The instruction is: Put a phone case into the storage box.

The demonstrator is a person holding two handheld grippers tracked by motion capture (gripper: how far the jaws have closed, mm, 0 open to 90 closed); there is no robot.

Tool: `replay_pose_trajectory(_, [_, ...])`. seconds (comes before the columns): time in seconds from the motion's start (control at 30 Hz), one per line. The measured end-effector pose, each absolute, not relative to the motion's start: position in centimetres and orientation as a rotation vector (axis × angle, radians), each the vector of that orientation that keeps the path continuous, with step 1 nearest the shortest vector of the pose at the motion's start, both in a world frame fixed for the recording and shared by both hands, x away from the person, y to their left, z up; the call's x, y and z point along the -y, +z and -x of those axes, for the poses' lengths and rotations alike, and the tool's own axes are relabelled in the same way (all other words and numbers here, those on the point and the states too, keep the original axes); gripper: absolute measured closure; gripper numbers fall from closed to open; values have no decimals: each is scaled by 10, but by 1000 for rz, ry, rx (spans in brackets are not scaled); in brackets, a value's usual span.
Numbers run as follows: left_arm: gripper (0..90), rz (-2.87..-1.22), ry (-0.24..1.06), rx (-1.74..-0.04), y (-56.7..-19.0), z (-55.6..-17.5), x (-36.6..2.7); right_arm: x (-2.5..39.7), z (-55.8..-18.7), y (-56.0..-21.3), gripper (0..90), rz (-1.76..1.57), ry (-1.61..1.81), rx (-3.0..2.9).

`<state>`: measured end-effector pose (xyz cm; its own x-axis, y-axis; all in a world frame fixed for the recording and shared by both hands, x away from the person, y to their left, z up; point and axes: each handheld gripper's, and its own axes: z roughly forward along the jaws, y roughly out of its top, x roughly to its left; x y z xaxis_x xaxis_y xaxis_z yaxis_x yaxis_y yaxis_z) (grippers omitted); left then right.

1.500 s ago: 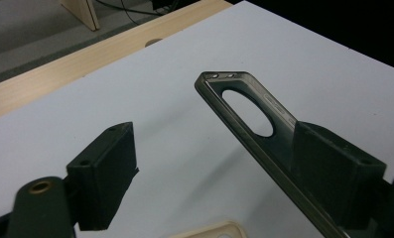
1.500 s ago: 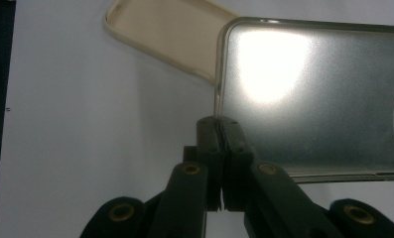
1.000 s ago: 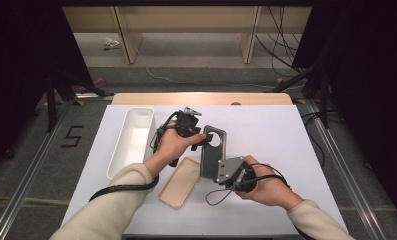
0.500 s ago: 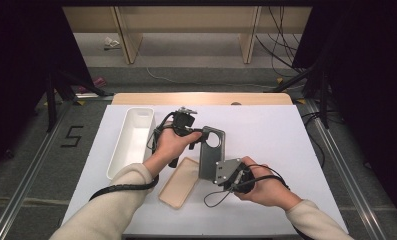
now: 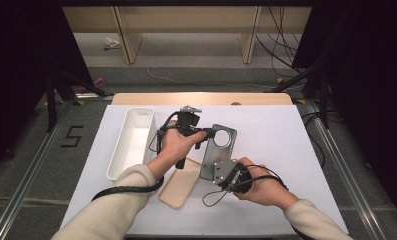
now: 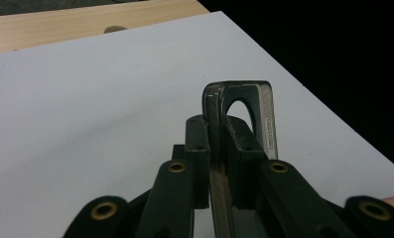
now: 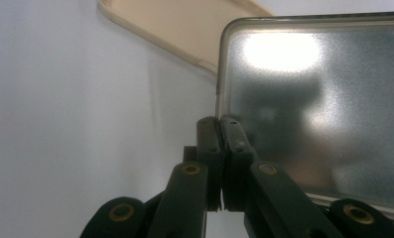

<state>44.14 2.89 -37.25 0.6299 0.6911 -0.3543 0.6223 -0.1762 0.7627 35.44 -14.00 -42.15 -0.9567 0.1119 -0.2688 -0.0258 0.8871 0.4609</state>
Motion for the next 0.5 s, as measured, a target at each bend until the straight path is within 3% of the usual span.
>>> replay_pose_trajectory(0.4, [826, -1865, 142, -943, -366, -433, -25, 141, -358, -424, 875, -109, 685, -2741])
replay_pose_trajectory(0.5, [826, -1860, 165, -933, -365, -433, -27, 143, -359, -424, 795, -128, 701, -2728])
